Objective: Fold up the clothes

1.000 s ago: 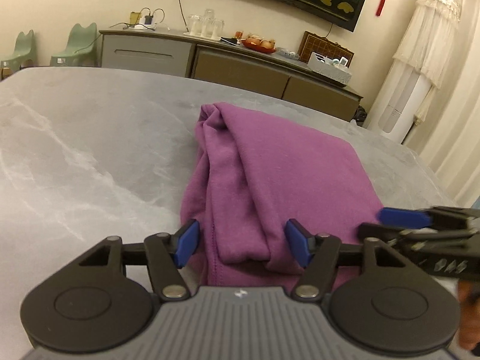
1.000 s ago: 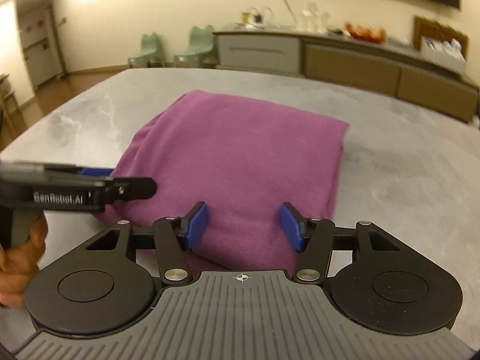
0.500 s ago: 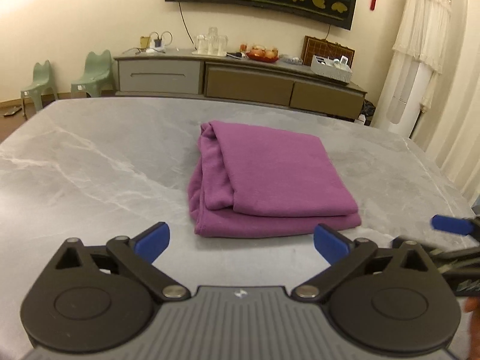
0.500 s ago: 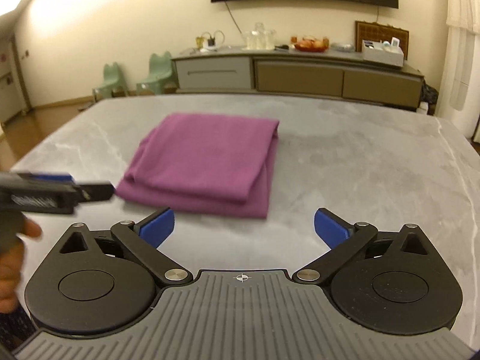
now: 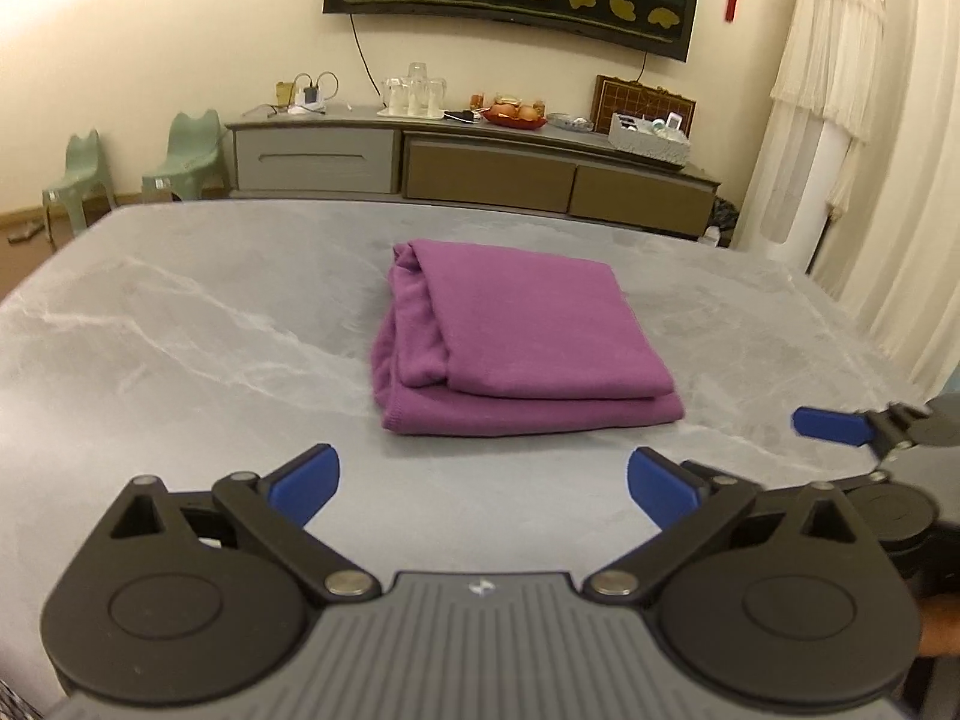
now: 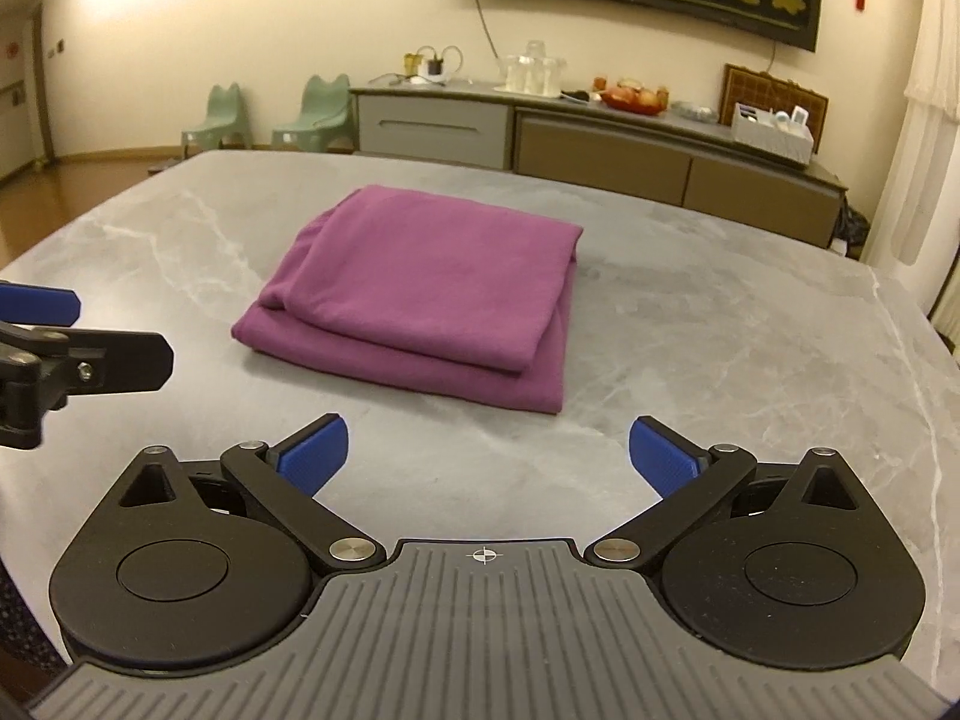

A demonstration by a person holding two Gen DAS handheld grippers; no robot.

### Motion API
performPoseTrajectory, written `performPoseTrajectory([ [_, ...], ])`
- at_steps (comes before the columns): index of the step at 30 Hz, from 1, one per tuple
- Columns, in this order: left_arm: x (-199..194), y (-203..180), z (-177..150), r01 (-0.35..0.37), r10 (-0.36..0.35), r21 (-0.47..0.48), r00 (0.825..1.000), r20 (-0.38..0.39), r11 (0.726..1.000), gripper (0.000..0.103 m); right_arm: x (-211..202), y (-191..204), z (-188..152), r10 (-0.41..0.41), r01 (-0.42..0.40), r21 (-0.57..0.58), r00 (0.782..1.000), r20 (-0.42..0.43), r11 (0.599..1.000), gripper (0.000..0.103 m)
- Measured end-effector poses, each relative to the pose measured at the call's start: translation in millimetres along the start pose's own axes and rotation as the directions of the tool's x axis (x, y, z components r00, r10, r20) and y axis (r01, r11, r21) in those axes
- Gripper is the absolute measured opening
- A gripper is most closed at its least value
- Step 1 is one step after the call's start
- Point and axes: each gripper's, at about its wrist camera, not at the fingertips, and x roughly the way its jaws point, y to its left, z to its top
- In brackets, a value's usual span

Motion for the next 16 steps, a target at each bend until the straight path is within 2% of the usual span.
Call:
performPoseTrajectory([
  [6,-6.5,-4.9,-1.3,-0.027,0.026,0.013,0.999,0.034,1.0,0.103,-0.4,-2.5,0.2,-0.005,0.005,0.005,1.0,0.004,1.0,0.101],
  [16,-7.0,-2.1,-3.1,-0.042,0.041,0.02,0.999,0.025,0.999,0.103,-0.4,-2.6,0.5,-0.008,0.008,0.003,1.0,0.004,1.0,0.101],
])
